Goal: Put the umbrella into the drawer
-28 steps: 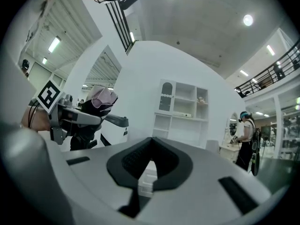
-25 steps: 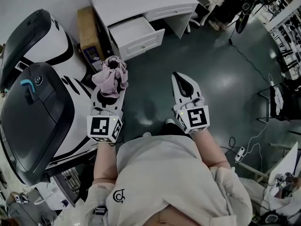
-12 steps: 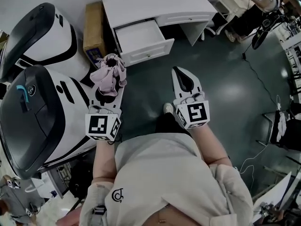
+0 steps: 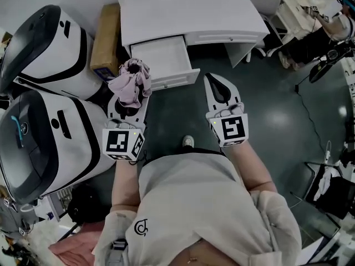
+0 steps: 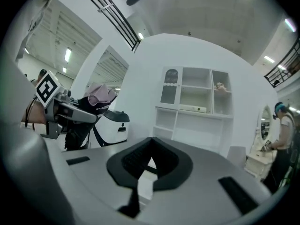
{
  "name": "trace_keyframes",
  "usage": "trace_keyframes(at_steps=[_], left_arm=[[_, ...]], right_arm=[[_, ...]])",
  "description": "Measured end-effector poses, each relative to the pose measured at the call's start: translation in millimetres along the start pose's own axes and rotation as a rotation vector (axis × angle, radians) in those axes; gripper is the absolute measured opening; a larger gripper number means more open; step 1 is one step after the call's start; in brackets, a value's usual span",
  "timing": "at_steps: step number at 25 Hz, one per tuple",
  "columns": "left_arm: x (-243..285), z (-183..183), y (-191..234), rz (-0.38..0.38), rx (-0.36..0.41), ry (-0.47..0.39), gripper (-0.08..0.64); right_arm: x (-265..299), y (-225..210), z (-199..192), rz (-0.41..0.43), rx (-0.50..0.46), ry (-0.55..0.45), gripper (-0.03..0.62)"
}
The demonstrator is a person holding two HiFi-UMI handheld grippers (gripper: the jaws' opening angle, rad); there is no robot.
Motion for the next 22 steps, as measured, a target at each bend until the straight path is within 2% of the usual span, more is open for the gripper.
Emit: trace_keyframes(at_steps=[5,13,22], left_arm=[[51.6,-16.8,-10.0,0.03,-0.001,0.041,0.224],[115.9,-58.6,22.2,0.015,0.001,0.141,0.224],[209.8,-139.0,81.9,-0.115,-0.038,0.304,0.224]], right_arm=[[29.6,-46.2,-28.3,0.036,0.055,0.027,0.008],[82.6,-68.9,-75.5,0.072,0.106,0.101,0.008],[173.2,-90.2,-123.0,0.051,0.116,0.194,0.008]])
Point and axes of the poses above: the fingertips, and each gripper's own axes: x forward along the fingers, y to its left, z out of its top, the point moved 8 cm from there along -x, backward along the fingers, and after that the axes turned 9 degrees about -y, right-handed, at the moved point
